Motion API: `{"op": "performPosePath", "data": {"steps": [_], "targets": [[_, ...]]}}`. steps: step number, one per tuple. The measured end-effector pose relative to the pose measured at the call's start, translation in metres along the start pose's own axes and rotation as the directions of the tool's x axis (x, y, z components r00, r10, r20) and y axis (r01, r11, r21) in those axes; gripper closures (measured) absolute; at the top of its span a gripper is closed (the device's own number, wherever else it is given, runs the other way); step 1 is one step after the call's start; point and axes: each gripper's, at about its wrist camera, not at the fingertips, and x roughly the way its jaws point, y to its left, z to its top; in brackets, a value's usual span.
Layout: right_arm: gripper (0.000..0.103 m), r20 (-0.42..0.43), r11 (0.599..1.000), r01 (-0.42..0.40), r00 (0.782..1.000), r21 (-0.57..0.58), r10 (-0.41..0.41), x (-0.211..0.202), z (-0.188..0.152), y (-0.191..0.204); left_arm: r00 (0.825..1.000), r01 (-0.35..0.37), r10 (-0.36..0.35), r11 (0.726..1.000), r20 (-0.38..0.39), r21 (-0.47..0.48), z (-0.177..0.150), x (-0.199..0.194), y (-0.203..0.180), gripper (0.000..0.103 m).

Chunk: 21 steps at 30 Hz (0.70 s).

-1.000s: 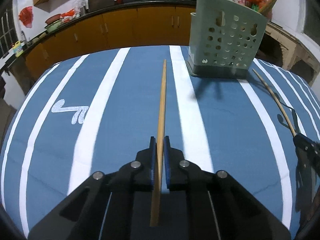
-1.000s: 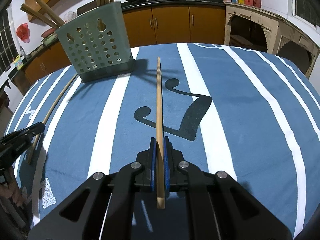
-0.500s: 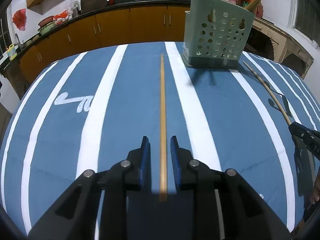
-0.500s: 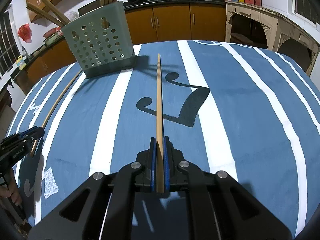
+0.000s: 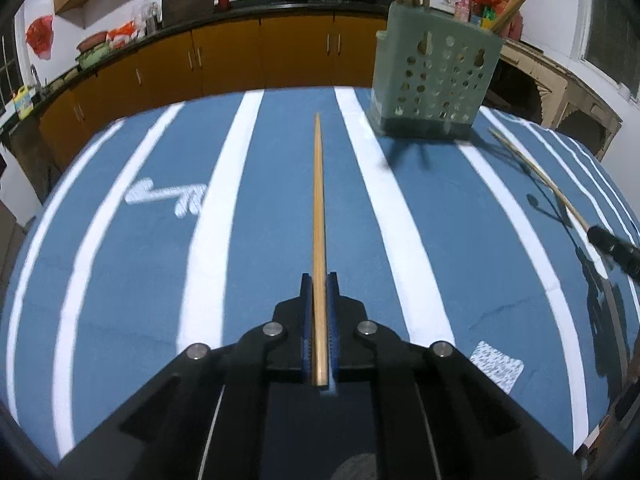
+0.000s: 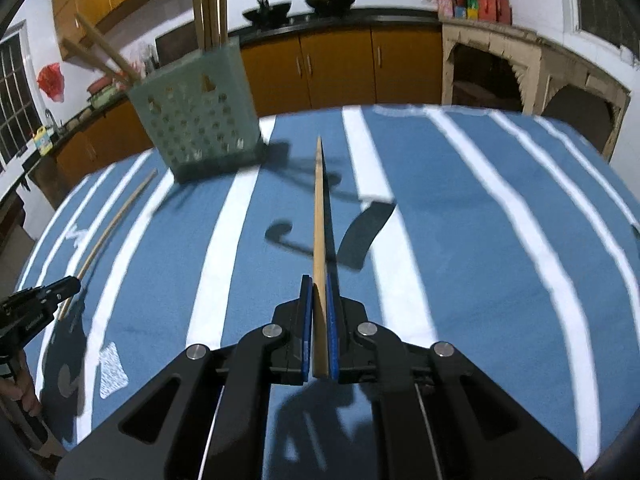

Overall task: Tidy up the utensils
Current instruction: 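Lift the left gripper's chopstick upright toward the basket while the right gripper does likewise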

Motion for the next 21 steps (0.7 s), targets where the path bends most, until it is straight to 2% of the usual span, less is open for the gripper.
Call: {"op": "performPosePath", "data": {"steps": [5,10,15,21], "targets": [[0.095,0.101,1.000,0.022,0.995,-0.008,-0.021,-0.028,0.018,-0.005,0.996,0.000,-0.004,0.999,0.088,0.047,0.016,-0.030,0.000,0.095],[0.095,0.183,1.000,0.025,0.983,0.001,-0.025,-0.050,0.035,-0.011,0.983,0.011,-0.021,0.999,0.183,0.053,0.035,-0.064,0.004,0.095],[0.095,0.254,1.000,0.015,0.967,0.006,-0.016,-0.069,0.051,-0.013,0.956,0.036,-0.046,0.999,0.291,0.040,0.057,-0.098,0.008,0.095],[0.095,0.322,1.000,-0.011,0.947,0.003,0.010,-0.087,0.068,-0.010,0.924,0.073,-0.077,0.997,0.374,0.025,0.077,-0.127,0.007,0.095]]}}
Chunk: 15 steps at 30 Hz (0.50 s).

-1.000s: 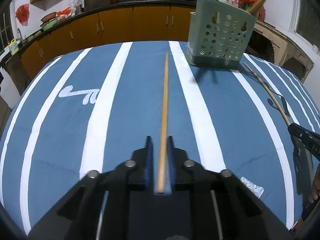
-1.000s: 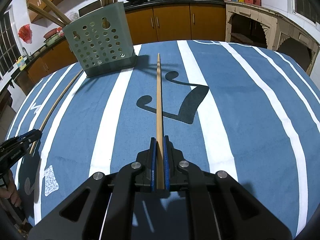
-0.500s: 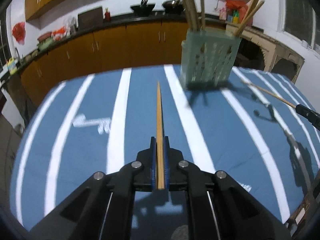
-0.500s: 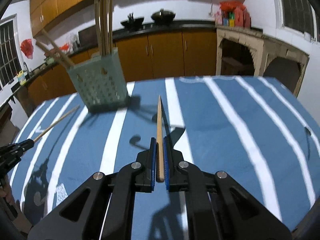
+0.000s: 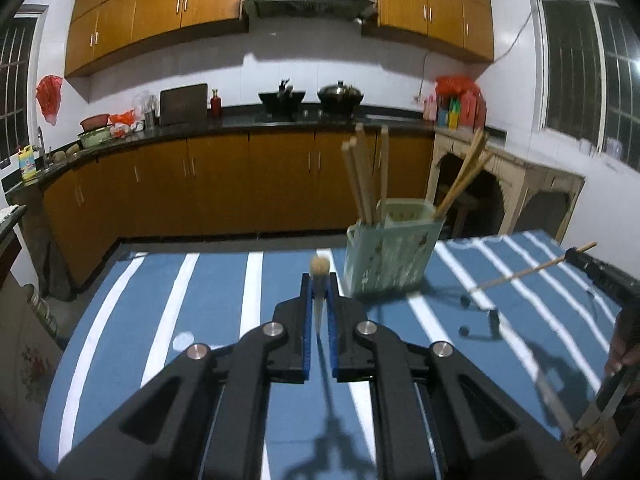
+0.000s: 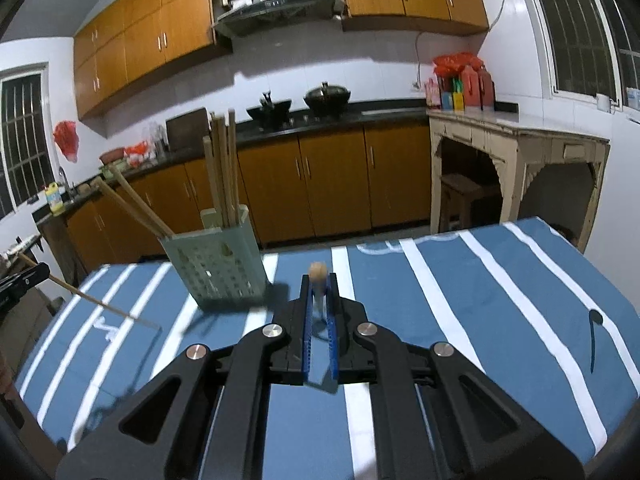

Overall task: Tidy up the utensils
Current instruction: 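Lift the left gripper's chopstick upright toward the basket while the right gripper does likewise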

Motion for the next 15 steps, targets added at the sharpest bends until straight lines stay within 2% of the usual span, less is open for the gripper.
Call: {"op": "performPosePath", "data": {"steps": [15], "targets": [[0.096,0.054,0.998,-0.051,0.997,-0.021,0.052,-0.005,0.028,0.016,0.999,0.018,-0.019,1.000,0.045,0.024,0.023,-0.003,-0.017,0.095]]}}
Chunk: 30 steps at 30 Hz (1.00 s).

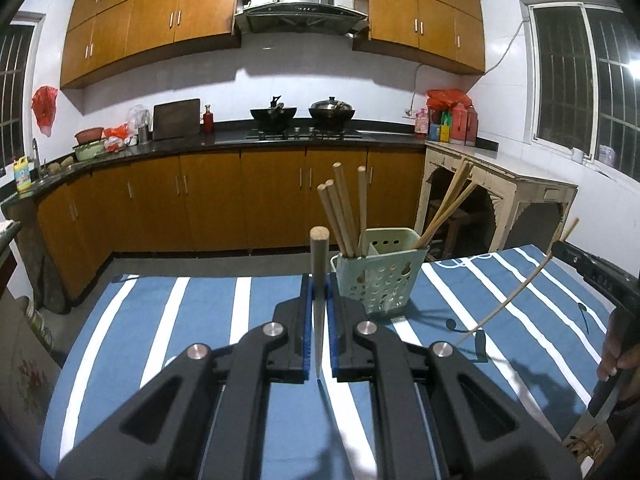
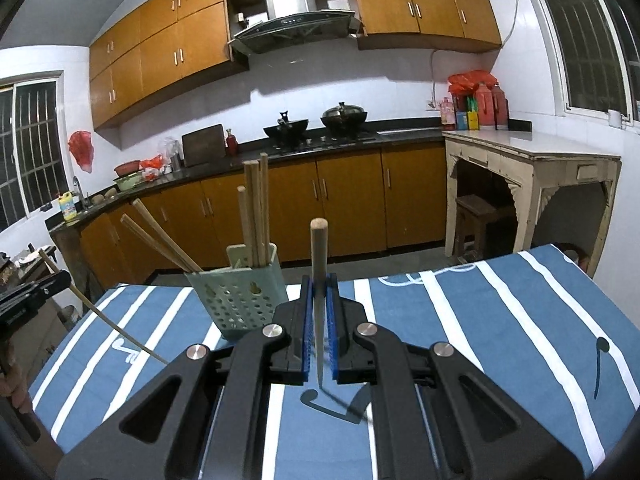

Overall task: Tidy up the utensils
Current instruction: 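Lift the left gripper's chopstick upright toward the basket while the right gripper does likewise, then lower the left gripper's chopstick into the basket while the right gripper inserts its chopstick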

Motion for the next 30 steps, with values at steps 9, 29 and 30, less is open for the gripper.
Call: {"op": "performPosePath", "data": {"steps": [9,29,30], "targets": [[0.096,-0.001,1.000,-0.025,1.000,-0.014,0.025,0.000,0.011,0.010,1.000,0.004,-0.004,1.000,0.024,0.027,0.011,-0.004,-0.012,0.095],[0.096,0.231,0.984,-0.173,0.957,-0.036,0.177,-0.028,0.119,0.051,0.962,0.104,-0.106,0.994,0.251,0.020,0.131,-0.020,-0.063,0.095],[0.096,0.236,0.984,-0.171,0.956,-0.044,0.177,-0.025,0.120,0.054,0.961,0.098,-0.097,0.995,0.258,0.009,0.135,-0.015,-0.063,0.095]]}}
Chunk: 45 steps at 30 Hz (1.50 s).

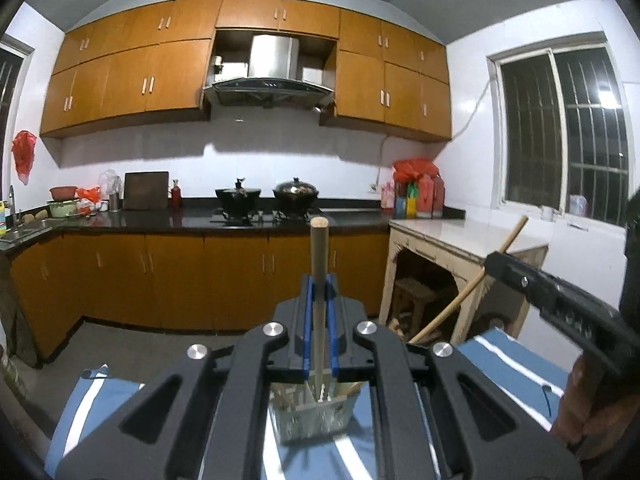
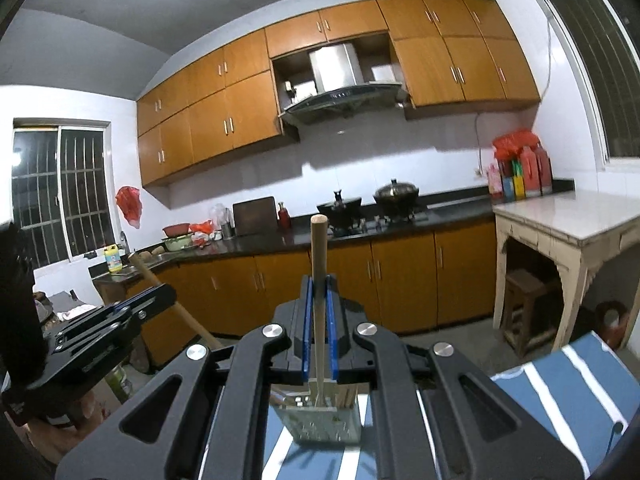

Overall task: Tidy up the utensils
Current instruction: 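Lower the left gripper's chopstick into the basket while the right gripper inserts its chopstick, then open both grippers to release the chopsticks into the basket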

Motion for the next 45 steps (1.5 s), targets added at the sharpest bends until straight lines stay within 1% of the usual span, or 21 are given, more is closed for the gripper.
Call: {"op": "performPosePath", "data": {"steps": [3,6,10,15,25,32,34,35,36,37,38,39,45], "targets": [[0.096,0.004,0.999,0.009,1.000,-0.030,-0.008,0.014,-0.003,0.006,0.999,-0.038,0.038,0.999,0.010,-0.012,0.003,0.018,0.003,0.095],[0.096,-0.017,0.999,0.012,1.000,-0.034,-0.013,0.032,-0.011,0.007,0.999,-0.054,0.054,0.998,-0.004,-0.040,-0.001,0.037,0.012,0.095],[0.096,-0.053,0.999,0.019,0.998,-0.026,-0.021,0.053,-0.023,0.004,0.998,-0.064,0.062,0.996,-0.033,-0.068,-0.010,0.056,0.024,0.095],[0.096,-0.086,0.998,0.033,0.996,-0.046,-0.037,0.070,-0.036,0.008,0.995,-0.066,0.061,0.995,-0.074,-0.080,-0.023,0.076,0.033,0.095],[0.096,-0.135,0.998,0.033,0.990,-0.049,-0.039,0.094,-0.050,0.006,0.991,-0.067,0.056,0.995,-0.125,-0.079,-0.041,0.099,0.040,0.095],[0.095,-0.171,1.000,0.016,0.985,-0.018,-0.018,0.100,-0.055,0.002,0.986,-0.068,0.057,0.996,-0.155,-0.066,-0.048,0.104,0.038,0.095],[0.093,-0.176,1.000,0.002,0.984,-0.001,-0.002,0.099,-0.054,0.001,0.985,-0.073,0.061,0.995,-0.160,-0.069,-0.049,0.103,0.039,0.095],[0.092,-0.176,1.000,0.000,0.984,0.003,0.001,0.097,-0.053,0.001,0.985,-0.076,0.065,0.995,-0.158,-0.069,-0.049,0.102,0.040,0.092],[0.083,-0.172,1.000,0.002,0.985,0.003,-0.002,0.096,-0.052,0.000,0.985,-0.079,0.067,0.994,-0.159,-0.070,-0.047,0.101,0.039,0.086],[0.070,-0.166,1.000,0.004,0.986,0.004,-0.003,0.094,-0.052,-0.001,0.985,-0.082,0.070,0.994,-0.157,-0.071,-0.047,0.101,0.039,0.082],[0.065,-0.157,1.000,0.005,0.988,0.006,-0.004,0.091,-0.051,-0.001,0.986,-0.088,0.077,0.993,-0.151,-0.074,-0.046,0.098,0.040,0.075],[0.063,-0.146,1.000,0.007,0.989,0.007,-0.006,0.087,-0.049,-0.002,0.986,-0.091,0.079,0.993,-0.148,-0.077,-0.045,0.097,0.042,0.070],[0.061,-0.119,1.000,0.017,0.993,0.019,-0.014,0.073,-0.041,-0.005,0.986,-0.109,0.095,0.990,-0.137,-0.095,-0.041,0.083,0.048,0.058]]}}
